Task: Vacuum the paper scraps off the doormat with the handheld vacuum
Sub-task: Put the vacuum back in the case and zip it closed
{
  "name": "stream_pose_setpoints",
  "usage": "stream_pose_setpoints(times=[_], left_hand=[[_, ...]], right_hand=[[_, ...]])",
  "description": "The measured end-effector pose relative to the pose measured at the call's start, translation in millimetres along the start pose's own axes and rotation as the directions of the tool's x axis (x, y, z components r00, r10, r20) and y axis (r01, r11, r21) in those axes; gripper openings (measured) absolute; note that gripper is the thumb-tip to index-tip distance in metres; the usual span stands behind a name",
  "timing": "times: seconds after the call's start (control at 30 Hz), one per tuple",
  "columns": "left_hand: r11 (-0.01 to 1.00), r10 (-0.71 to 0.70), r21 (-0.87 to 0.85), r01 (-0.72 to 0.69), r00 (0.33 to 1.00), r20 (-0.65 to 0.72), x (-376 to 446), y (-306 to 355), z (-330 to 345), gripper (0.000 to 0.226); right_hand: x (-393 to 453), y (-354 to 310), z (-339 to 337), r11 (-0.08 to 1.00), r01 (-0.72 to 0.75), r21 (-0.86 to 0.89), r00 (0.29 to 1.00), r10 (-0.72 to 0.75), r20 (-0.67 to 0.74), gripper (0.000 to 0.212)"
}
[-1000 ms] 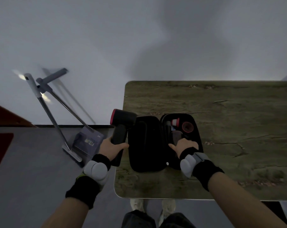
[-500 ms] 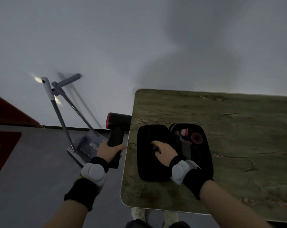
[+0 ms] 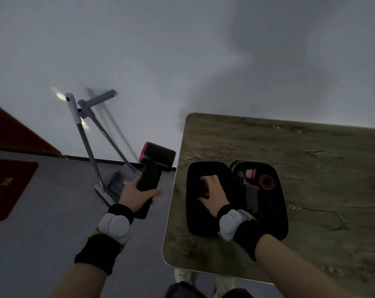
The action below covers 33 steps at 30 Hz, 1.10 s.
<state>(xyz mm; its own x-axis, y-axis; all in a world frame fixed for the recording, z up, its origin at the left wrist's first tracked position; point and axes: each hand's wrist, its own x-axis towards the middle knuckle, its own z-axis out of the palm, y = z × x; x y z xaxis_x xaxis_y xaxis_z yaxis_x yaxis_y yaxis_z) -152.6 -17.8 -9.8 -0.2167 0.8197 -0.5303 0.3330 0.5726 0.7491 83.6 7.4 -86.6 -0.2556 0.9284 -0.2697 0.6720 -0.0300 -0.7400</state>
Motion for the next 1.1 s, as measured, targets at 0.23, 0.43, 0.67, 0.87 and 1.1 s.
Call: stream_pose_setpoints(times=[0.23, 0.43, 0.67, 0.87, 1.1], left_hand=[[1.0, 0.008, -0.028, -0.006, 0.997, 0.077, -11, -10, 12, 0.028], [0.98, 0.126, 0.144, -0.138, 0.988, 0.09, -14, -16, 11, 0.042], [0.906, 0.097, 0.395, -0.15, 0.984, 0.15, -12, -19, 23, 0.053], [0.916, 0.089, 0.361, -0.174, 0.967, 0.24, -9, -29, 30, 0.062], [0.906, 0.099, 0.35, -0.238, 0.923, 0.372, -6, -21, 41, 0.062]], right_hand=[[-10, 4, 0, 0.993, 0.092, -0.079, 0.974, -0.074, 0.212, 0.065], [-20, 6, -7, 0.732, 0.389, -0.558, 0.864, -0.081, 0.497, 0.063], [-13, 10, -14, 0.759, 0.364, -0.539, 0.885, -0.102, 0.455, 0.053], [-1, 7, -32, 0.32, 0.644, -0.695, 0.765, -0.292, 0.574, 0.023], [1, 12, -32, 0.316, 0.642, -0.698, 0.726, -0.543, 0.422, 0.034]])
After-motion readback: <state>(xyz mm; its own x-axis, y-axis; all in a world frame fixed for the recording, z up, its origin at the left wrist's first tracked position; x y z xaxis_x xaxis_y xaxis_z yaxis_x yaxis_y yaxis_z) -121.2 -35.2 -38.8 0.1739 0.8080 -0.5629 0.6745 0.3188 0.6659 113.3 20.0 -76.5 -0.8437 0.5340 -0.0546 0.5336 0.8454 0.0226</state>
